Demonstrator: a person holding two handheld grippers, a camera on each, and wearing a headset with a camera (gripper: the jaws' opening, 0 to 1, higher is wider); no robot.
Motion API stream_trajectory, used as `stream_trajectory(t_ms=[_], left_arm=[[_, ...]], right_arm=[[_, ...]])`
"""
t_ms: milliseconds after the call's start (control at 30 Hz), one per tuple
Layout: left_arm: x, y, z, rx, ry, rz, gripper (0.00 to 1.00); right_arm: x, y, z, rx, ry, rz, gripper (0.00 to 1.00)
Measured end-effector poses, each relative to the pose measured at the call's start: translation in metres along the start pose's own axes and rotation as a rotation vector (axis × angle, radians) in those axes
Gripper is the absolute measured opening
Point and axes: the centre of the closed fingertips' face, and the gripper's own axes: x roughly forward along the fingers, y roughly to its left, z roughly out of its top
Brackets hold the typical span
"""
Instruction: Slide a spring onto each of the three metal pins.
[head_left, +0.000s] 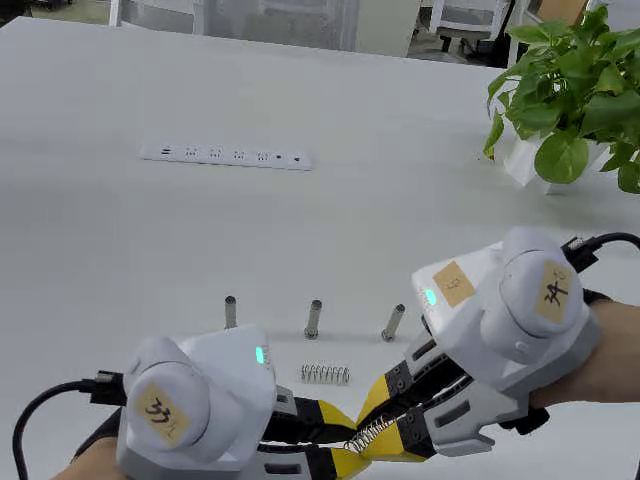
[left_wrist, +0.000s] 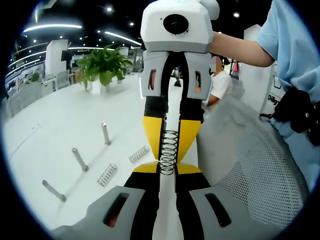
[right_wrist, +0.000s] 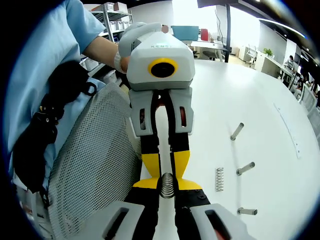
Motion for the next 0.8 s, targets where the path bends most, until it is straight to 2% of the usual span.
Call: stream_trajectory(t_ms=[100, 233, 267, 500, 567, 700, 800], left_arm=[[-0.003, 0.003, -0.001, -0.019, -0.010, 0.028, 0.09], [-0.010, 0.012, -0.006, -0.040, -0.018, 0.080, 0.17], [-0.013, 0.016, -0.007, -0.053, -0.030, 0.106, 0.19], [-0.032, 0.032, -0.017, -0.115, -0.043, 0.211, 0.29], [-0.037, 0.036, -0.019, -0.120, -0.051, 0.240, 0.36], [-0.051, 0.045, -0.022, -0.147, -0.070, 0.309, 0.40], [-0.060, 0.051, -0.027, -0.165, -0.068, 0.354, 0.47]], right_arm=[[-0.001, -0.001, 0.001, -0.007, -0.001, -0.005, 0.07], [-0.004, -0.004, 0.003, -0.016, -0.002, -0.010, 0.07], [-0.004, -0.005, 0.004, -0.020, -0.001, -0.011, 0.07], [-0.006, -0.008, 0.005, -0.040, 0.020, 0.003, 0.07], [-0.006, -0.009, 0.005, -0.047, 0.026, 0.006, 0.07], [-0.005, -0.012, 0.006, -0.066, 0.042, 0.011, 0.07], [-0.004, -0.014, 0.007, -0.080, 0.053, 0.017, 0.07]])
